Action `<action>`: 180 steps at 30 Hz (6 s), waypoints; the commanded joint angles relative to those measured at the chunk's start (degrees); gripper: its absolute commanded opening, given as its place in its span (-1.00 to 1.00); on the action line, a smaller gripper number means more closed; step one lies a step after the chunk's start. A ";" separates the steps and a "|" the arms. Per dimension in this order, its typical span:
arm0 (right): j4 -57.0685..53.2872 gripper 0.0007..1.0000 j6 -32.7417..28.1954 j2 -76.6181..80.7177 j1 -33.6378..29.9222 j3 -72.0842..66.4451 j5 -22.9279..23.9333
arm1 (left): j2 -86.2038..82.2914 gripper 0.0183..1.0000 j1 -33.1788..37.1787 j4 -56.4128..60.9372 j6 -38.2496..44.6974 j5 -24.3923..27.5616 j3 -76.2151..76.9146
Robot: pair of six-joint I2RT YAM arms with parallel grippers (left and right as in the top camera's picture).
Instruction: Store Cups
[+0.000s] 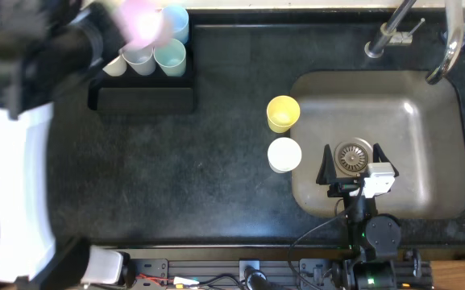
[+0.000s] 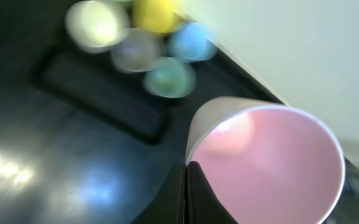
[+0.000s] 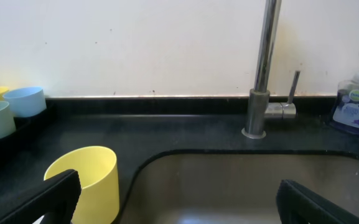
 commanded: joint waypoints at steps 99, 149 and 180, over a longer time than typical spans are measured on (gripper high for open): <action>0.28 1.00 -0.35 -0.44 -0.37 -0.76 -0.44 | 18.45 1.00 -38.62 29.97 -1.31 -8.92 -28.59; 0.31 0.99 -0.35 -0.44 -0.37 -0.76 -0.44 | 9.46 -0.96 6.69 5.07 -7.32 -2.62 -21.42; 0.31 0.99 -0.35 -0.44 -0.37 -0.76 -0.44 | 22.18 -0.96 6.99 10.99 -9.84 -7.32 -21.90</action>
